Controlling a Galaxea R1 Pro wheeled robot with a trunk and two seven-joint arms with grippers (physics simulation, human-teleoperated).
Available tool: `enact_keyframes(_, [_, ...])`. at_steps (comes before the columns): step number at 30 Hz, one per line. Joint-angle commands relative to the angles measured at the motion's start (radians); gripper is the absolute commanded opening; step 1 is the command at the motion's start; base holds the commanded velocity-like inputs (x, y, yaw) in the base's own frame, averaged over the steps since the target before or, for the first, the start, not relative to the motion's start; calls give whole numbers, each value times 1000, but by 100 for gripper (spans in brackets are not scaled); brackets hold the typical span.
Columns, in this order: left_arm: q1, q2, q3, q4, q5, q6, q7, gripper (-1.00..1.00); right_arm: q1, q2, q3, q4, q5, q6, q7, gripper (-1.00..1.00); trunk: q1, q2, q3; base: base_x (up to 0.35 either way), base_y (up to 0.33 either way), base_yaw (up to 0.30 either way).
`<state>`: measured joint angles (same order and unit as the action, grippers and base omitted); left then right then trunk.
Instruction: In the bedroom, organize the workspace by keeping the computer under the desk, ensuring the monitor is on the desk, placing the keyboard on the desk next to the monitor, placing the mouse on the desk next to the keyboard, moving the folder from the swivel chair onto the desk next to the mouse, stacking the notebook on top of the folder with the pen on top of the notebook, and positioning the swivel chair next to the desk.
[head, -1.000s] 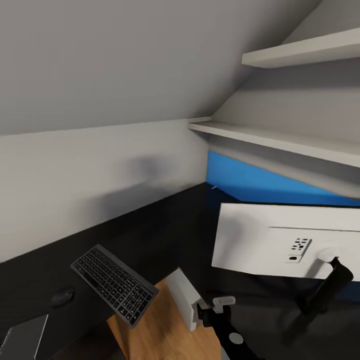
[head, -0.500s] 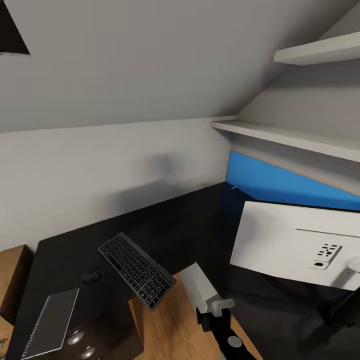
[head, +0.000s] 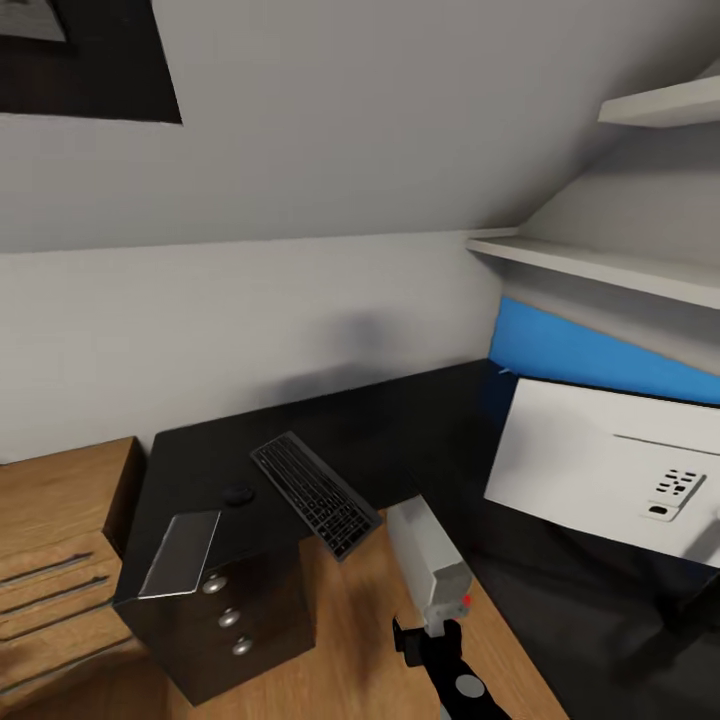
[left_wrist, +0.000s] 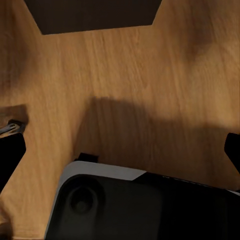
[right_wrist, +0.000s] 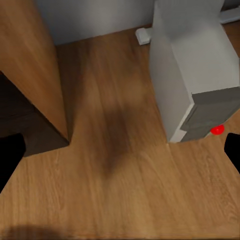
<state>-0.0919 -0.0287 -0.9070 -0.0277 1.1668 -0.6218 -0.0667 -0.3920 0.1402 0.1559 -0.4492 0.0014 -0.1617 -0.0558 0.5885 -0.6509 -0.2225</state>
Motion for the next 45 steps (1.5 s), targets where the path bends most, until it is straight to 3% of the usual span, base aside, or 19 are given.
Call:
enact_keyframes(1, [-1, 0, -4, 2, 10, -3, -7, 100, -1, -1, 5, 1, 0, -2, -6, 100, 0, -1, -2, -308, -26, 248])
enact_keyframes(9, [0, 0, -4, 2, 12, -3, -7, 100, -1, -4, 2, 1, -1, -3, -4, 100, 0, -1, -4, -284, -14, 109])
enact_keyframes(19, [0, 0, -3, 2, 13, -3, -7, 100, -1, -10, -2, 12, 0, -2, -6, 100, 0, -1, -4, -53, -1, 7])
enact_keyframes(25, [-1, 0, -2, 2, 13, -3, -7, 100, -1, -15, -2, 73, -1, -6, -6, 100, 0, -1, -4, -4, 0, 0])
enact_keyframes(34, [-1, 0, -2, 2, 12, -3, -7, 100, -1, -20, -3, 275, -3, -91, -5, 100, 0, -1, -4, 0, 0, 0])
enact_keyframes(45, [0, 0, -1, 2, 13, -4, -7, 100, -1, -84, -3, 372, -7, -162, -6, 100, 0, -1, -4, 0, 0, 0])
